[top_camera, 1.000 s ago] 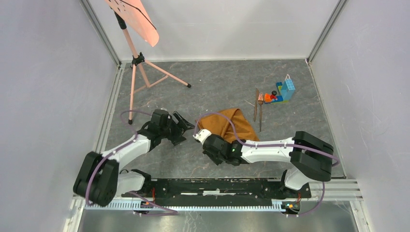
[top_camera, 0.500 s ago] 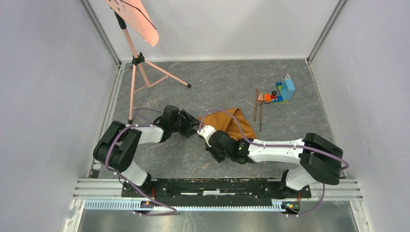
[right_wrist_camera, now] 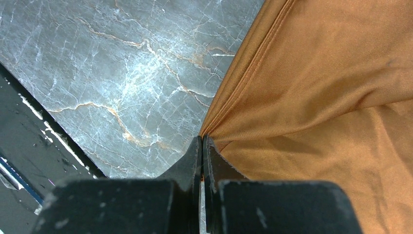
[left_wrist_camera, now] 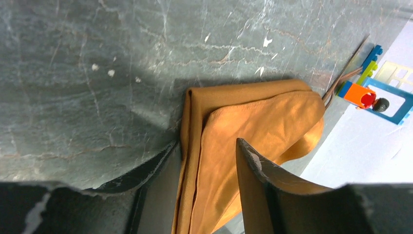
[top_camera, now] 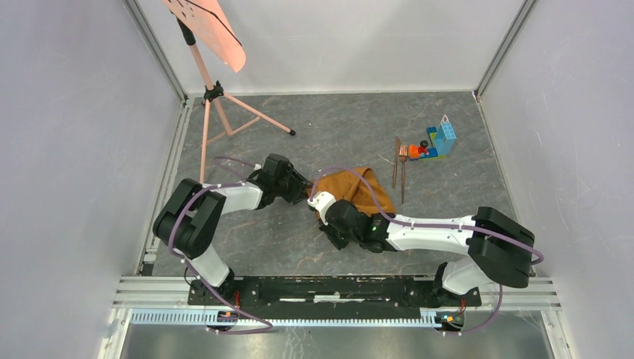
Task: Fold the napkin into a case and place the utensils inside
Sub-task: Pick up the upper triangle-folded napkin from the center of the board, then turn over the upper triangle folded napkin at the center of the board.
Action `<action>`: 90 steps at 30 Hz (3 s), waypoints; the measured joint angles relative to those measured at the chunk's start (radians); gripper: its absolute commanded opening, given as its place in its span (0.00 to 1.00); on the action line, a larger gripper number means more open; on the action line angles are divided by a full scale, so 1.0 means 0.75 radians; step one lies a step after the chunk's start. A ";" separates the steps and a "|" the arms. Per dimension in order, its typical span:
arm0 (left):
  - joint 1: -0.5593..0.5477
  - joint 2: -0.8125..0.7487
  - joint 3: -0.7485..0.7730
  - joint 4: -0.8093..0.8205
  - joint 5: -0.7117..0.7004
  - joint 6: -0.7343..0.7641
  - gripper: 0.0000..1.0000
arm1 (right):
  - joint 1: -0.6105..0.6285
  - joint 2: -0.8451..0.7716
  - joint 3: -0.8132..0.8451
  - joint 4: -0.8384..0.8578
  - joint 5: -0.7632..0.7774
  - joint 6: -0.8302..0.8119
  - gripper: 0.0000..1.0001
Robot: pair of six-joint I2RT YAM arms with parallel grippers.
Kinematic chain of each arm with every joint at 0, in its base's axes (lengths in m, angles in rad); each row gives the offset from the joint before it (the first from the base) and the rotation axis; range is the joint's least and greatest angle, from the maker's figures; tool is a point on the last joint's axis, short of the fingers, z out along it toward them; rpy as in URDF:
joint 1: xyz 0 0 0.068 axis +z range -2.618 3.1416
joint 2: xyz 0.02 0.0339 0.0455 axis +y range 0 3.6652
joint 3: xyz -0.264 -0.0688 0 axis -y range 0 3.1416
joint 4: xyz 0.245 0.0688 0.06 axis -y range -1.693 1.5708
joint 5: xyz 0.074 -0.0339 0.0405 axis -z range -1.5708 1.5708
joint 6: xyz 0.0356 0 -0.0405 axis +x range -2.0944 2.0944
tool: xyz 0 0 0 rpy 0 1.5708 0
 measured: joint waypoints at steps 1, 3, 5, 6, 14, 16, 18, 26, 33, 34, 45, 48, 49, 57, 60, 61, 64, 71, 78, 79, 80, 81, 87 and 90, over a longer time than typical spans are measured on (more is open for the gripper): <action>-0.002 0.012 0.020 -0.014 -0.008 0.000 0.52 | -0.002 0.000 -0.001 0.002 -0.003 -0.001 0.00; -0.004 0.031 0.056 -0.048 -0.024 0.001 0.52 | -0.002 0.000 -0.001 0.002 -0.008 -0.001 0.00; -0.008 0.043 0.086 -0.086 -0.034 0.001 0.52 | -0.003 -0.001 -0.001 0.003 -0.009 -0.001 0.00; -0.009 0.049 0.099 -0.104 -0.040 0.000 0.52 | -0.003 -0.001 -0.001 0.003 -0.009 -0.001 0.00; -0.035 0.065 0.186 -0.275 -0.125 -0.004 0.47 | -0.011 -0.001 -0.001 0.007 -0.014 0.000 0.00; -0.040 0.070 0.194 -0.292 -0.138 -0.004 0.47 | -0.011 -0.001 -0.001 0.007 -0.015 -0.001 0.00; -0.041 0.079 0.210 -0.311 -0.141 -0.004 0.45 | -0.011 -0.001 -0.001 0.008 -0.017 0.000 0.00; -0.041 0.100 0.241 -0.348 -0.197 0.041 0.09 | -0.012 -0.001 -0.001 0.019 -0.023 -0.002 0.00; -0.027 0.076 0.235 -0.361 -0.219 0.162 0.02 | -0.010 -0.001 -0.001 0.060 -0.071 -0.031 0.00; -0.016 0.056 0.228 -0.384 -0.221 0.178 0.02 | -0.007 -0.001 -0.001 0.067 -0.080 -0.036 0.00; 0.182 -0.791 0.246 -1.087 -0.378 0.344 0.02 | 0.141 0.133 0.192 0.337 -0.376 0.009 0.00; 0.238 -1.055 0.379 -1.386 -0.532 0.402 0.02 | 0.186 0.233 0.311 0.528 -0.547 0.107 0.00; 0.246 -1.110 0.435 -1.466 -0.575 0.421 0.02 | 0.199 0.264 0.341 0.625 -0.614 0.161 0.00; 0.188 -1.059 0.842 -1.773 -0.706 0.620 0.02 | 0.143 0.344 0.173 1.499 -0.878 0.649 0.00; 0.003 -0.793 0.807 -1.724 -0.780 0.623 0.02 | 0.022 0.426 -0.043 1.776 -0.917 0.806 0.04; -0.062 -0.678 0.794 -1.684 -0.790 0.623 0.02 | -0.035 0.466 -0.133 1.821 -0.921 0.838 0.06; -0.197 -0.294 0.778 -1.522 -0.771 0.623 0.02 | -0.178 0.522 -0.343 1.805 -0.926 0.840 0.11; -0.351 0.299 0.997 -1.349 -0.744 0.624 0.02 | -0.345 0.401 -0.505 1.466 -0.973 0.584 0.13; -0.407 0.435 1.158 -1.275 -0.652 0.656 0.27 | -0.451 0.303 -0.616 1.376 -0.977 0.491 0.31; -0.406 0.437 1.160 -1.253 -0.626 0.673 0.37 | -0.459 0.285 -0.621 1.359 -0.978 0.483 0.33; -0.405 0.437 1.160 -1.236 -0.599 0.694 0.46 | -0.472 0.263 -0.624 1.339 -0.979 0.473 0.38; -0.404 0.435 1.160 -1.223 -0.576 0.722 0.54 | -0.481 0.241 -0.628 1.312 -0.977 0.460 0.41; -0.397 0.227 1.016 -1.122 -0.387 0.883 0.75 | -0.527 0.047 -0.630 1.070 -0.910 0.347 0.58; -0.366 -0.020 0.899 -1.108 -0.320 0.948 0.77 | -0.572 -0.022 -0.606 0.944 -0.858 0.287 0.61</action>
